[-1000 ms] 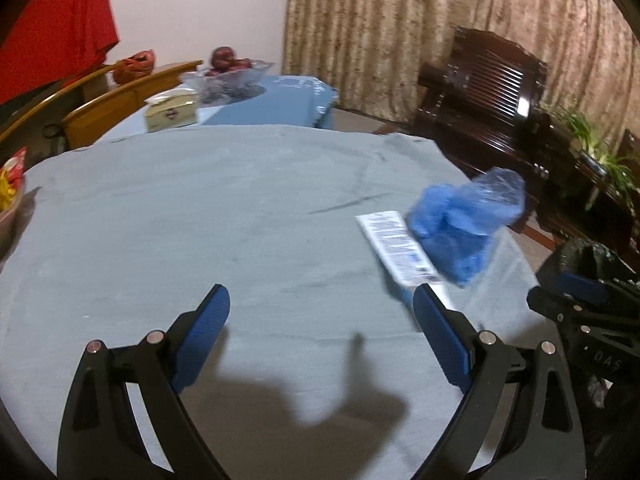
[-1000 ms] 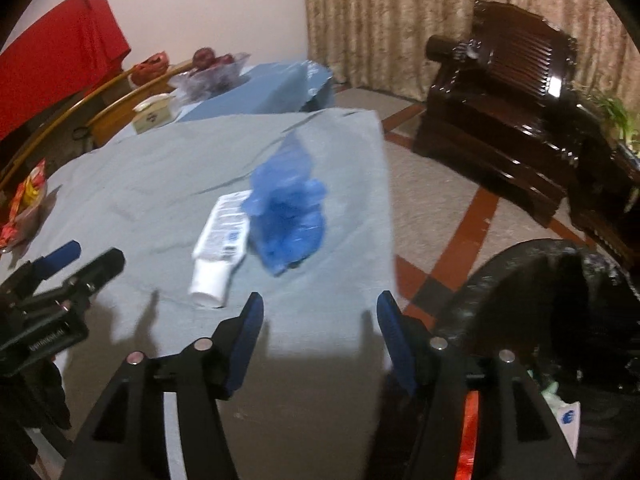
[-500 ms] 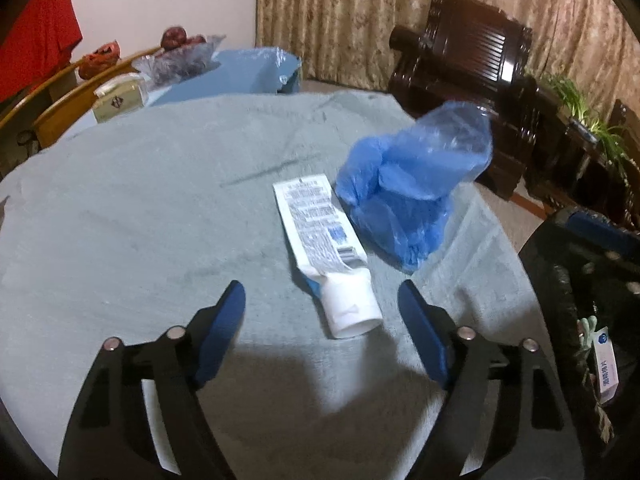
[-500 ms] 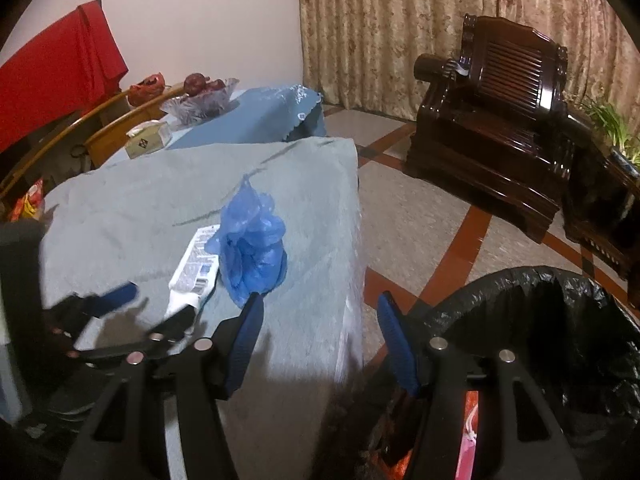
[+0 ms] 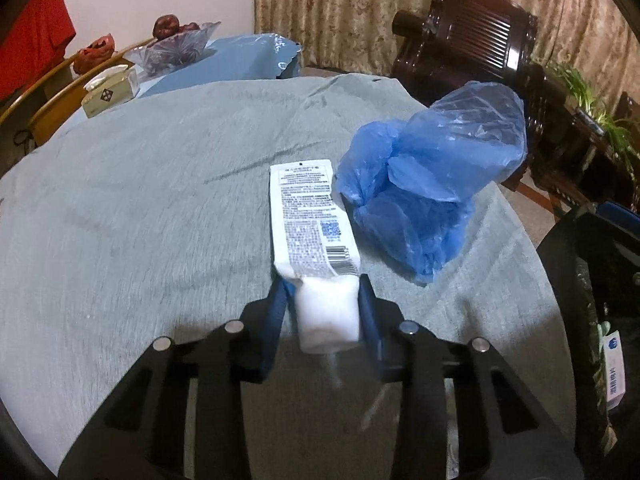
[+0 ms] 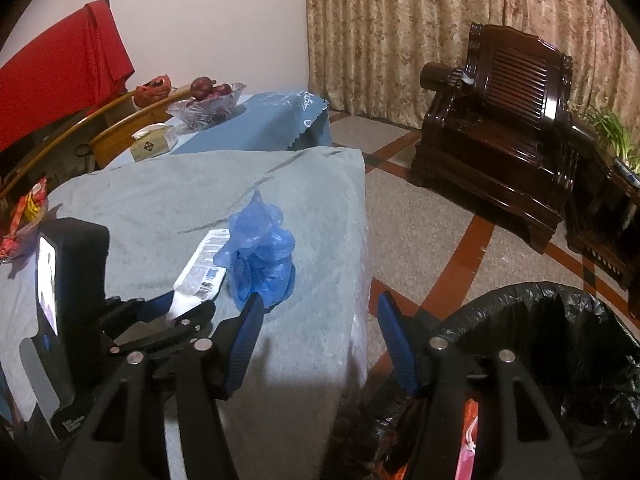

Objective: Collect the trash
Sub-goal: 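Grasp the blue plastic bag with the right gripper while the left gripper holds the tube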

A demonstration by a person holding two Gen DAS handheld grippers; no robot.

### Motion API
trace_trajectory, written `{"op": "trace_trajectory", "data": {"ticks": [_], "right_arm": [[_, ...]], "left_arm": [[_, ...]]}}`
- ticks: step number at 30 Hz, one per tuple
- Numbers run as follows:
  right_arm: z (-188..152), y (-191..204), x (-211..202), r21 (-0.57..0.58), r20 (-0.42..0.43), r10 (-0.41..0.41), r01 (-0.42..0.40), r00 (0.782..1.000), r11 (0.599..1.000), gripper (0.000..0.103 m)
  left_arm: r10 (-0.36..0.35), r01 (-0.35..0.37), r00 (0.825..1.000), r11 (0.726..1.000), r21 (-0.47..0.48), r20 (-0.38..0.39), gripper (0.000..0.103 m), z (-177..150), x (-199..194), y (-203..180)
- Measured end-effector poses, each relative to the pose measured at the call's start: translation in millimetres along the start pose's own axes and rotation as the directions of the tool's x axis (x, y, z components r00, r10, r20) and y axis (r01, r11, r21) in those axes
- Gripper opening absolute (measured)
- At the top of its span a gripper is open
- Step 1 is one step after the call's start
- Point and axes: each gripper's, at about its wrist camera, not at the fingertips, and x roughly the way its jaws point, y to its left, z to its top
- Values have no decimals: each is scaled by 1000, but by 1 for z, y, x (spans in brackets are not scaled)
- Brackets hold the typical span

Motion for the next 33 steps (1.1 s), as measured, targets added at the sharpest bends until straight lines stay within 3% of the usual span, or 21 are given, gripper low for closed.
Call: {"op": "trace_trajectory", "data": {"ticks": [8,12,20,24,26,30,33], "right_arm": [[8,20,8,-26,4,33,-33,999,999,59],[15,35,18,-36,21,39,-38,999,999,77],[29,49,66,-39,-29,14,-15,999,999,91],[31,49,92,-28,-74,4,-6,997,1000,91],[30,49,99,-22,-93,11,-13,996,1000,87],[25,50,106,-28,-139,48,-52,989,998,56],[24,52,100,-32,-135,74,-79,988,996,51]], "left_arm": [[34,-28,997,996,-87,76,34,-2,-32,39],[72,-63,992,994,-90,101,34,7,-42,60],[115,-103,987,989,-107,114,34,16,-48,90],[123,-109,986,986,-126,111,34,19,-46,102],[124,-109,986,986,-127,111,34,19,-45,104],[123,-109,986,986,-125,110,34,20,-44,105],[121,-108,986,987,-122,110,34,20,-45,105]]}}
